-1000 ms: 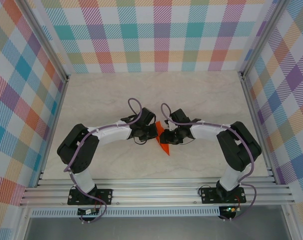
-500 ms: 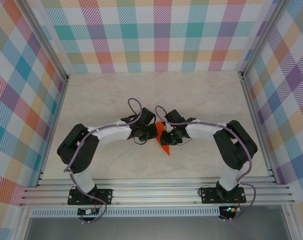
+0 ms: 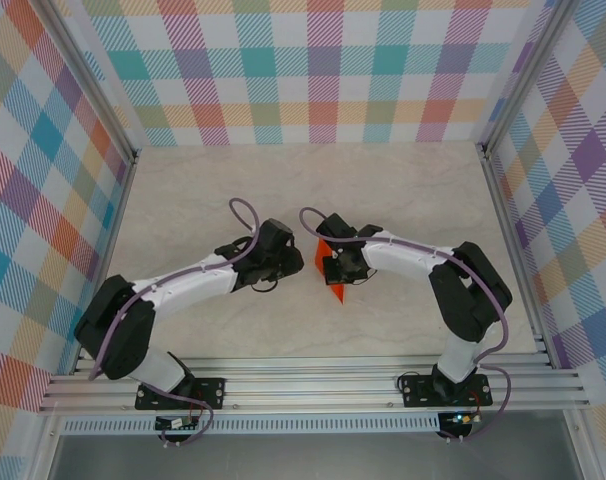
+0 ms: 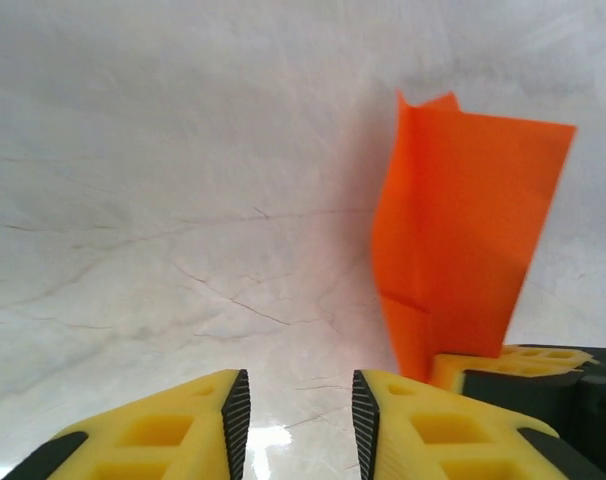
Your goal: Fold a paper plane with a square sheet of paper (pick it up from the middle)
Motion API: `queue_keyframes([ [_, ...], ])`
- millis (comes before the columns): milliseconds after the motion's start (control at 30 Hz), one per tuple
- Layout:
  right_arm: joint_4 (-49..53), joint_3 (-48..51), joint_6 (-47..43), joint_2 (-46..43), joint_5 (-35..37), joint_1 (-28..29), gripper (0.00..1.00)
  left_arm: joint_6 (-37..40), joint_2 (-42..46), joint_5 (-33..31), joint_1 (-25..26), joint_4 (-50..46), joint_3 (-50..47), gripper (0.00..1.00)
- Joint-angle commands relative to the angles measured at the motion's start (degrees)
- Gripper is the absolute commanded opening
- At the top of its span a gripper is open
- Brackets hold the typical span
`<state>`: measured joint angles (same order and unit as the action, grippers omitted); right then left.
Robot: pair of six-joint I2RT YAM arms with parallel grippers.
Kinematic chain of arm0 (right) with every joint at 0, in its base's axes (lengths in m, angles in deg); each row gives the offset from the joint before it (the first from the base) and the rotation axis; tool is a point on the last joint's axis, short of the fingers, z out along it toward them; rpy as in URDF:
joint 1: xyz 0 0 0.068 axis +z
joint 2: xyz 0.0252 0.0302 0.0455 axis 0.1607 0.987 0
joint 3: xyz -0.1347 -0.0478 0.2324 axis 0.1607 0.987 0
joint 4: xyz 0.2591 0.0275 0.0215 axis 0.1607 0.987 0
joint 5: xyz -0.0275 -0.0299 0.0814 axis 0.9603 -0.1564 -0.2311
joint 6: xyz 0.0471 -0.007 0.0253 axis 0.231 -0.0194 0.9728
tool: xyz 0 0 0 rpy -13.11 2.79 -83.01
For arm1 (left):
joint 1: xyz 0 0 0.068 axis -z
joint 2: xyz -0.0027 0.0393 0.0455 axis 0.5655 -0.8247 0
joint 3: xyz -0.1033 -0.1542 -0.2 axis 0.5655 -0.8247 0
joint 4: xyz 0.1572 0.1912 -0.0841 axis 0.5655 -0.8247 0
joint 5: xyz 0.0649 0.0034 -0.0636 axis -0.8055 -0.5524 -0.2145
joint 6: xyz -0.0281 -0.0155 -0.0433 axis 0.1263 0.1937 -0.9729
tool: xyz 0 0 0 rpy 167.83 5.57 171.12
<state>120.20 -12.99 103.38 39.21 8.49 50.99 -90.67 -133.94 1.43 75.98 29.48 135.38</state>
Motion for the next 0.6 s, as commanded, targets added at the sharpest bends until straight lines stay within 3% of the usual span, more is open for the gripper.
queue_keyframes([
  [0,6.43,-3.11,3.12,0.17,6.07,0.19,0.10,-1.93,4.25,-7.03,-0.20,-3.67,-2.91,0.36],
  [567,5.99,-9.09,5.40,11.79,3.31,1.07,0.18,-2.51,7.54,-7.45,-0.85,-3.70,-6.19,0.38],
])
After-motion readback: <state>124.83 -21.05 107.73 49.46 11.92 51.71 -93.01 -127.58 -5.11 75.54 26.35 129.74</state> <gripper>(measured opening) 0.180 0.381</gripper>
